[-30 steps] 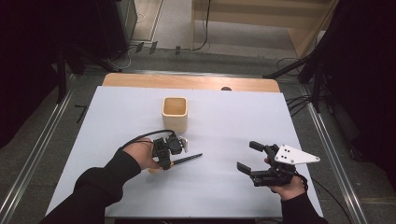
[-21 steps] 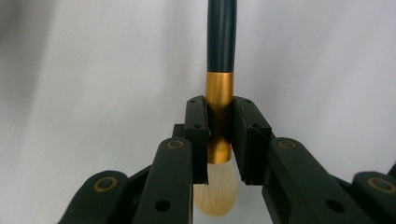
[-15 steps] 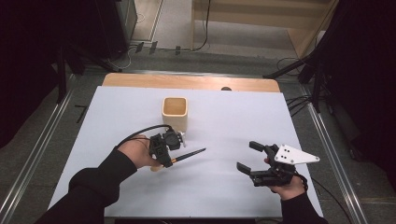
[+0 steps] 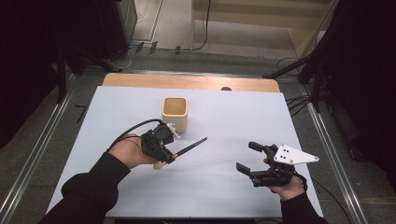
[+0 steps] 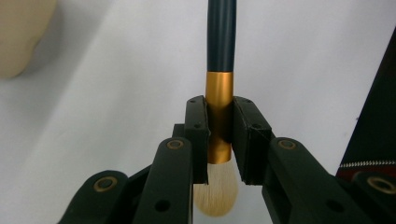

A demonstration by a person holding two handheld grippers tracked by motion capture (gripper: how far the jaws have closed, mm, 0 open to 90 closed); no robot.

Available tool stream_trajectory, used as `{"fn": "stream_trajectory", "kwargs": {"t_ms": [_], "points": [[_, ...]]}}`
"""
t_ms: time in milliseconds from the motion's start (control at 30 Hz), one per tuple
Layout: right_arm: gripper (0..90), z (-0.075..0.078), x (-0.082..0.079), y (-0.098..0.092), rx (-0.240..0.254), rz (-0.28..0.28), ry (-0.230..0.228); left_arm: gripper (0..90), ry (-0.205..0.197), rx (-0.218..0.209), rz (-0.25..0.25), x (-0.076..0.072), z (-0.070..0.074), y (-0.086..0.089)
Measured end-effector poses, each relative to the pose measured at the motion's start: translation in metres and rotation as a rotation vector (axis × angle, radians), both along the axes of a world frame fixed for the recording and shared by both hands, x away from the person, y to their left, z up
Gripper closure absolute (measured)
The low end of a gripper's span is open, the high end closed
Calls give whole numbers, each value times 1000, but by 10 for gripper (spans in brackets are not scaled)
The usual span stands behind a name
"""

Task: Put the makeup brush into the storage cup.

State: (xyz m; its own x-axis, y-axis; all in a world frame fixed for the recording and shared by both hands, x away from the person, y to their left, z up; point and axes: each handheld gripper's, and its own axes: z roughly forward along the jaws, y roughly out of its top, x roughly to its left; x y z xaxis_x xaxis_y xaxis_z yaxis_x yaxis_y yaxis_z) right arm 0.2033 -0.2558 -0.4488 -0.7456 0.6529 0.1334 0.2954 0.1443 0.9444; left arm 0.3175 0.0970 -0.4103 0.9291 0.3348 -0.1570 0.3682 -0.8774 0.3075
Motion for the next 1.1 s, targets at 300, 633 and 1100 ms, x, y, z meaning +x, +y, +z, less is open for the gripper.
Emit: {"fn": "stream_trajectory", "kwargs": {"t_ms": [300,633,1100], "points": [[146,-1,1,1,-4,8,4,782,-10,-150,26,-9,8,18],[145,-2,3,5,-8,23,10,782,-43,-239,47,-26,7,37],[146,0,6,20,24,78,-22,781,-96,-349,8,-47,4,60]]}}
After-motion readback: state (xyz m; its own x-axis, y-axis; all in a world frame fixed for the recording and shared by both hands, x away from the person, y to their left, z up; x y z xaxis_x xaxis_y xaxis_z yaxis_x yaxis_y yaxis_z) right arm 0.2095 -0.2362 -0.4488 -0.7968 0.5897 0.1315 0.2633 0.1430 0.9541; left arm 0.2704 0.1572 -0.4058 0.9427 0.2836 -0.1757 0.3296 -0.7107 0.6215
